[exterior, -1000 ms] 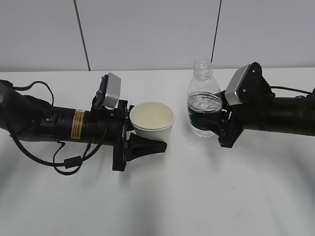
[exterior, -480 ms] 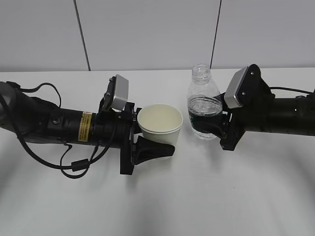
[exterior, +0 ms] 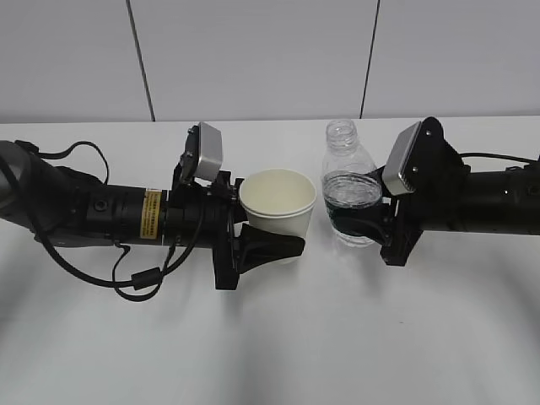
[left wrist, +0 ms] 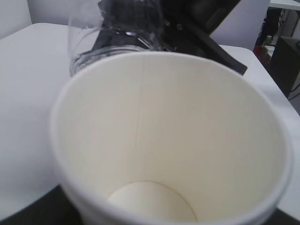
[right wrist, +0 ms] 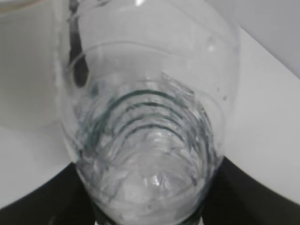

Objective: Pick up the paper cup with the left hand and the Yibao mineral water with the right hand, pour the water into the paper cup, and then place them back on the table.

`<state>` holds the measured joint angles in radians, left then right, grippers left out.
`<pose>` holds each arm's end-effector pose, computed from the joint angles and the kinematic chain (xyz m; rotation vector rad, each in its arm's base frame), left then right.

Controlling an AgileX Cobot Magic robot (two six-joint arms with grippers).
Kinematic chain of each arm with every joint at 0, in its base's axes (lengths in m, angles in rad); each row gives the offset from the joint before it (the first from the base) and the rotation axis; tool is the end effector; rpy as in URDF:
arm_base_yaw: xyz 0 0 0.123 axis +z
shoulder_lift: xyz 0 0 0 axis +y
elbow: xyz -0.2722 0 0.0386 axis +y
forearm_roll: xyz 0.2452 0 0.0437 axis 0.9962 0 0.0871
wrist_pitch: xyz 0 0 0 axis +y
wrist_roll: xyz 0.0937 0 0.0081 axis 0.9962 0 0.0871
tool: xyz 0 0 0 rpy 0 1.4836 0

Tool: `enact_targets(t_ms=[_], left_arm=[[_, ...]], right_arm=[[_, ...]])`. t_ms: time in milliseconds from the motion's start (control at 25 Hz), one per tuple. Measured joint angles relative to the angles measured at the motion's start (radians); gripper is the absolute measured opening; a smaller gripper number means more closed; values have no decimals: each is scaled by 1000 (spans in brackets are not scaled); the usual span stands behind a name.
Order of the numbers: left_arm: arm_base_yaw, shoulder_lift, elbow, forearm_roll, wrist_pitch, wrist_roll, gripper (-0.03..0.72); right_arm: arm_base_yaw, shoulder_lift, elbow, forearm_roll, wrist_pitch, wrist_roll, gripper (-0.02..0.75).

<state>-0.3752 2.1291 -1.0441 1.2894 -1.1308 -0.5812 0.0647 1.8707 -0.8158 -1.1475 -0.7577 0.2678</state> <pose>0.3159 -0.2122 0.1161 1.2826 1.4364 -1.0439 0.3324 0.0805 0.1386 -1.1350 1.6930 0.3095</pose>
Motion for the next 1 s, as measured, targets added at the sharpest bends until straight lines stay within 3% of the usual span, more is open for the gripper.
enact_targets(t_ms=[760, 1000], left_arm=[[0, 0, -1, 18, 1, 0, 412], [0, 0, -1, 37, -3, 0, 412]], right_arm=[[0, 0, -22, -64, 4, -103, 447], [0, 0, -67, -154, 27, -104, 447]])
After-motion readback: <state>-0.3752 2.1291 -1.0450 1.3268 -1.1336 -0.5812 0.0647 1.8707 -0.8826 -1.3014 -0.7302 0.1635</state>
